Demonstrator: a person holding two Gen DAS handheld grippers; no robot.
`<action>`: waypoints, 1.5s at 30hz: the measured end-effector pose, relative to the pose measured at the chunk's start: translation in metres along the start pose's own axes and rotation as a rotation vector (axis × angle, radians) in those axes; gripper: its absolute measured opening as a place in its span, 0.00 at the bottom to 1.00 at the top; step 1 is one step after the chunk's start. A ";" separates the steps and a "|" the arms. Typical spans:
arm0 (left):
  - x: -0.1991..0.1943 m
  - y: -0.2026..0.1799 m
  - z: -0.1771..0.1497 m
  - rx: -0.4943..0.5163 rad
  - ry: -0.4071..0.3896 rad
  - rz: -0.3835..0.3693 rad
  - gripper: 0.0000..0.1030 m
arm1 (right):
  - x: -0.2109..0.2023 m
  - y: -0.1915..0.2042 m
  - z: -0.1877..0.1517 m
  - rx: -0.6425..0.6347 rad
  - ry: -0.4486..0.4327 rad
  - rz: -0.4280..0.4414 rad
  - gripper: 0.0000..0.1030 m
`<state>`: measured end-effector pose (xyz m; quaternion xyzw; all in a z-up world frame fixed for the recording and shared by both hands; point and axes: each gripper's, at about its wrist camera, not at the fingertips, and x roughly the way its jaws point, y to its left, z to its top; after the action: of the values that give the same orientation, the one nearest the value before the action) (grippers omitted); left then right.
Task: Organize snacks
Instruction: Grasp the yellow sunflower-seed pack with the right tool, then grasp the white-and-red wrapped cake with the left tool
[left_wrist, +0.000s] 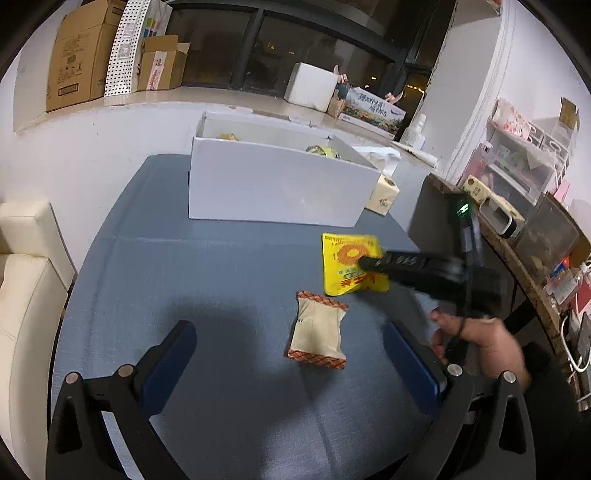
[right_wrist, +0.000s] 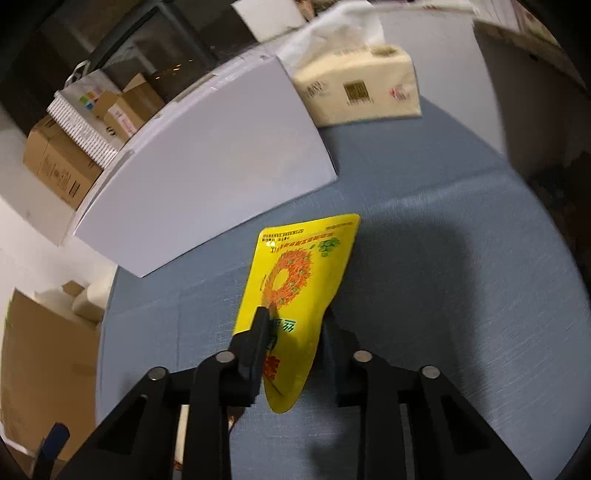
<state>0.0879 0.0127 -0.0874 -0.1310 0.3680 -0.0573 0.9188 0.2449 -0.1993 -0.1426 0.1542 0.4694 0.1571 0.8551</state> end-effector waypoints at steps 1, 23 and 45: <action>0.001 0.000 -0.001 0.002 0.003 0.001 1.00 | -0.005 0.003 0.001 -0.017 -0.011 -0.001 0.22; 0.099 -0.028 -0.008 0.048 0.207 -0.006 1.00 | -0.090 0.051 -0.023 -0.567 -0.200 -0.272 0.16; 0.039 -0.035 0.093 0.163 -0.066 0.026 0.46 | -0.118 0.052 0.020 -0.491 -0.257 -0.099 0.16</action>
<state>0.1796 -0.0107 -0.0382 -0.0526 0.3331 -0.0709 0.9388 0.1952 -0.2033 -0.0222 -0.0619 0.3119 0.2032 0.9261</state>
